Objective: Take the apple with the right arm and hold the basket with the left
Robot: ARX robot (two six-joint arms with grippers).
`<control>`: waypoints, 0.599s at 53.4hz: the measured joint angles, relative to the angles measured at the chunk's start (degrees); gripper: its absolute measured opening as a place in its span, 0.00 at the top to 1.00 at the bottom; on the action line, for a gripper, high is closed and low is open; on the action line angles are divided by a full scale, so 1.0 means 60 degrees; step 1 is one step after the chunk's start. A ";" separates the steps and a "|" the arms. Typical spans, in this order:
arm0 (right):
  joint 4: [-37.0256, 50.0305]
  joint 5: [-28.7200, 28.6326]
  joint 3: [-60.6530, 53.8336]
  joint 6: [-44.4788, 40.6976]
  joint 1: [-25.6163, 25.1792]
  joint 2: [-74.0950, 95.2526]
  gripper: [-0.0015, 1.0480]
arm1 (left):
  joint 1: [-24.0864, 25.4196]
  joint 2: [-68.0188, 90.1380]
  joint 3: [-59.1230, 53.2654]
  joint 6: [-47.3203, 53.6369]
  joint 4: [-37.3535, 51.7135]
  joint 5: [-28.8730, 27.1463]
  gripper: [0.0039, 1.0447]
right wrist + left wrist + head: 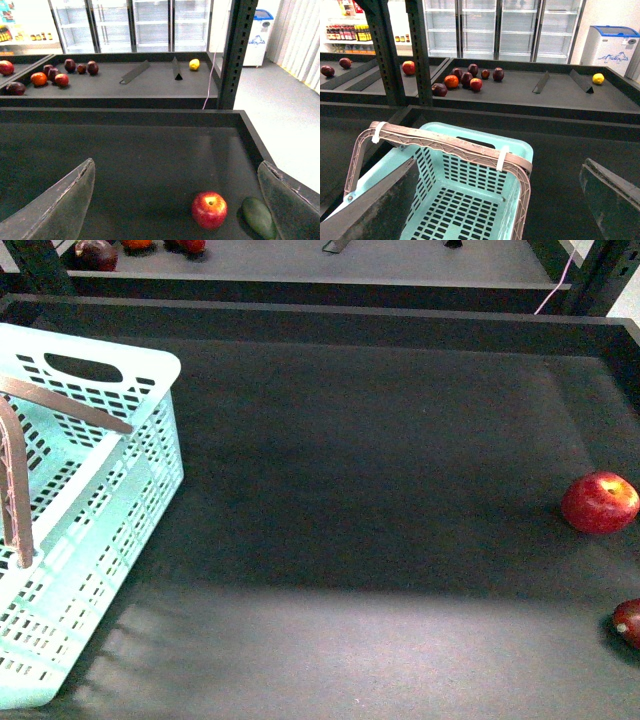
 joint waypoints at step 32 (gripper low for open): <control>0.0000 0.0000 0.0000 0.0000 0.0000 0.0000 0.08 | 0.0000 0.0000 0.0000 0.0000 0.0000 0.0000 0.06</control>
